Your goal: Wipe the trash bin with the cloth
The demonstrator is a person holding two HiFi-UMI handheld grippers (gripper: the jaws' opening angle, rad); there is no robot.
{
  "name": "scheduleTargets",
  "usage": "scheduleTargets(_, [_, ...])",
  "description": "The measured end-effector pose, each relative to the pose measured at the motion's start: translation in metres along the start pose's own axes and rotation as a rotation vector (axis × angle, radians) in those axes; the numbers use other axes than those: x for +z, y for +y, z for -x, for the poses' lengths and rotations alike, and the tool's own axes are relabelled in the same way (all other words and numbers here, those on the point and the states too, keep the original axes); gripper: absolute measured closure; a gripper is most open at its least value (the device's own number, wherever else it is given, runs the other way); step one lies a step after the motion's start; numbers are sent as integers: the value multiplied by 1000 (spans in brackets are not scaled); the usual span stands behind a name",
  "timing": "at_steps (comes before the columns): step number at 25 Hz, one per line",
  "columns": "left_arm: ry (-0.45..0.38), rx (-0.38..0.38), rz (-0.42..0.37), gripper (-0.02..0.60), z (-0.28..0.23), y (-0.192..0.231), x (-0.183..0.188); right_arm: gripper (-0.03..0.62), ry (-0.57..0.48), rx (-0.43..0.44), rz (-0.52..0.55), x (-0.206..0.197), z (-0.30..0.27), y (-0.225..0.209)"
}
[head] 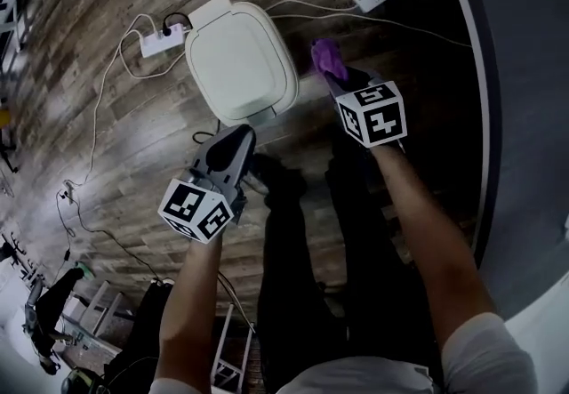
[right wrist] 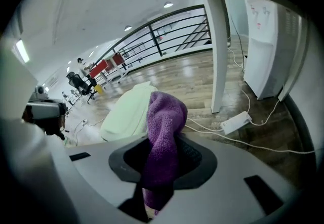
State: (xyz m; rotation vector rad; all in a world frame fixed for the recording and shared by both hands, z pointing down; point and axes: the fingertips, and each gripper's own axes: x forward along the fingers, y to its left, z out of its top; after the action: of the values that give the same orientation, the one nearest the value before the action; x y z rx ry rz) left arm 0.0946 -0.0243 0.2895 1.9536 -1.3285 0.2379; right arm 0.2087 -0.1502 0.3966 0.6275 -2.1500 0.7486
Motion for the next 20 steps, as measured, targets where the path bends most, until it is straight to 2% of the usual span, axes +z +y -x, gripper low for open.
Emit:
scheduleTargets(4, [25,43,-12,571,-10,10,-11,487,-14,-16,-65,-5,-24,-15])
scheduleTargets(8, [23,70,-68,569,-19,39,-15,487,-42,-27,-34,-3,-61,-20])
scheduleTargets(10, [22,56,-127,570,-29,54,-14,487,-72,-30,-7,0,-84,-23])
scheduleTargets(13, [72,18,-249,571,-49,72,-14,487,-121,-18,52,6,-119,-23])
scheduleTargets(17, [120,-37,-417,571,-74,77,-10,487,-159,-3,163,10,-145,-26])
scheduleTargets(20, [126,-58,-492,571,-91,77,-9,487,-185,-32,199,11,-162,-26])
